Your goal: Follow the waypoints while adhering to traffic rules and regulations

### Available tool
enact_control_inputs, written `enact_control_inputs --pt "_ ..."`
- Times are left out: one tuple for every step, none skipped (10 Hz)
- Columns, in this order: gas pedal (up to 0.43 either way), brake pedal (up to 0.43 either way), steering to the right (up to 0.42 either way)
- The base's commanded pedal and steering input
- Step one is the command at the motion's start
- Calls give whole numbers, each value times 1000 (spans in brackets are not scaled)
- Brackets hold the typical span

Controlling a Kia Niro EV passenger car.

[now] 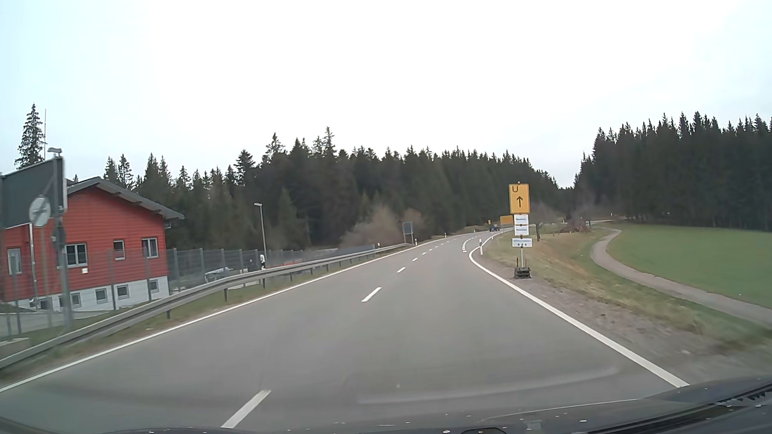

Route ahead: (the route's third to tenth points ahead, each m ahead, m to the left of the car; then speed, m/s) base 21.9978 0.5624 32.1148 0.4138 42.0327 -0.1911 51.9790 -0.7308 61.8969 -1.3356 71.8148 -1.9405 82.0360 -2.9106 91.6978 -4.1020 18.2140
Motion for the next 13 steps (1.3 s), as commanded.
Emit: enact_control_inputs --pt "280 0 3" --pt "280 0 4" --pt "299 0 4" --pt "311 0 4" --pt "319 0 6" --pt "331 0 7" --pt "339 0 7" --pt "339 0 7" --pt "339 0 7" --pt "339 0 7" --pt "319 0 7" --pt "299 0 7" --pt "299 0 7"
